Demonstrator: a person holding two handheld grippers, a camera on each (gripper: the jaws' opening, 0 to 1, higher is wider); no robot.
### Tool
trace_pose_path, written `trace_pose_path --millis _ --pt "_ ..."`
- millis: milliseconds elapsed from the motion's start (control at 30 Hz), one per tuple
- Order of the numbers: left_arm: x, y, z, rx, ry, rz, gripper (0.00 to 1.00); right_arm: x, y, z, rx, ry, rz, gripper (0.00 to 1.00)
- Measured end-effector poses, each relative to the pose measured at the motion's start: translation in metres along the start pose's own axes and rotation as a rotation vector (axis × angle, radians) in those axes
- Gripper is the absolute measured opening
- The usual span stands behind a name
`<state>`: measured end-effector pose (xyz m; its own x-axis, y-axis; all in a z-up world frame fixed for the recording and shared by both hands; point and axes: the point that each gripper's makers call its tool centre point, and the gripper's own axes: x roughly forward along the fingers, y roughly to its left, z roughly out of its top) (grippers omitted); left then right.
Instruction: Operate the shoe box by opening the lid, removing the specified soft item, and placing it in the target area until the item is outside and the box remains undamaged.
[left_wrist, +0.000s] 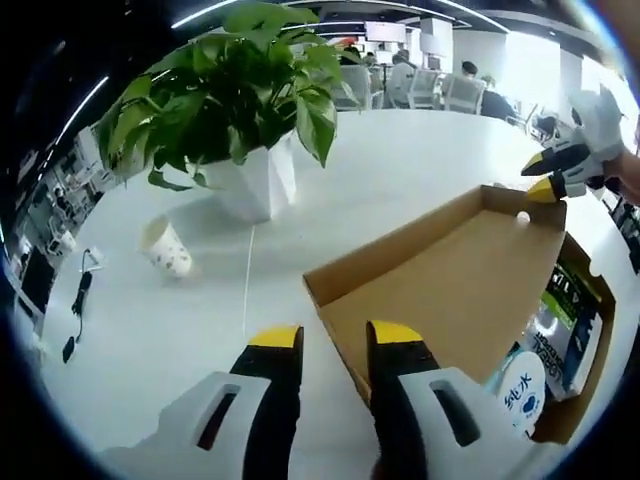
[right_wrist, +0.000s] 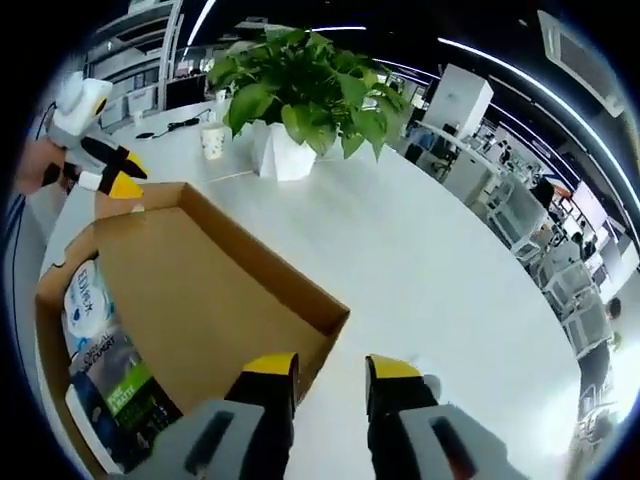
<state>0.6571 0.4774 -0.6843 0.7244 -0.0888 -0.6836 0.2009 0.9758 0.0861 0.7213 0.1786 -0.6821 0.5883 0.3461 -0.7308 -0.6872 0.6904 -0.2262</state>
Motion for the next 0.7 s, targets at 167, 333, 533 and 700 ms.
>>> trace_pose_path --millis 167,333,533,700 --pt "-0.014 -0.001 0.011 -0.025 -0.053 -0.005 0.29 -0.015 -0.009 0.013 0.060 -0.076 -0.015 0.26" --pt "-0.029 -0.009 0.017 -0.011 -0.093 -0.024 0.32 -0.032 -0.017 0.017 0.158 -0.146 -0.023 0.28" --pt "-0.049 -0.015 0.020 -0.005 -0.127 -0.043 0.35 -0.041 -0.023 0.009 0.198 -0.180 -0.020 0.30" --pt "-0.066 -0.025 0.023 0.000 -0.161 -0.076 0.37 -0.056 -0.021 0.004 0.239 -0.219 -0.021 0.32"
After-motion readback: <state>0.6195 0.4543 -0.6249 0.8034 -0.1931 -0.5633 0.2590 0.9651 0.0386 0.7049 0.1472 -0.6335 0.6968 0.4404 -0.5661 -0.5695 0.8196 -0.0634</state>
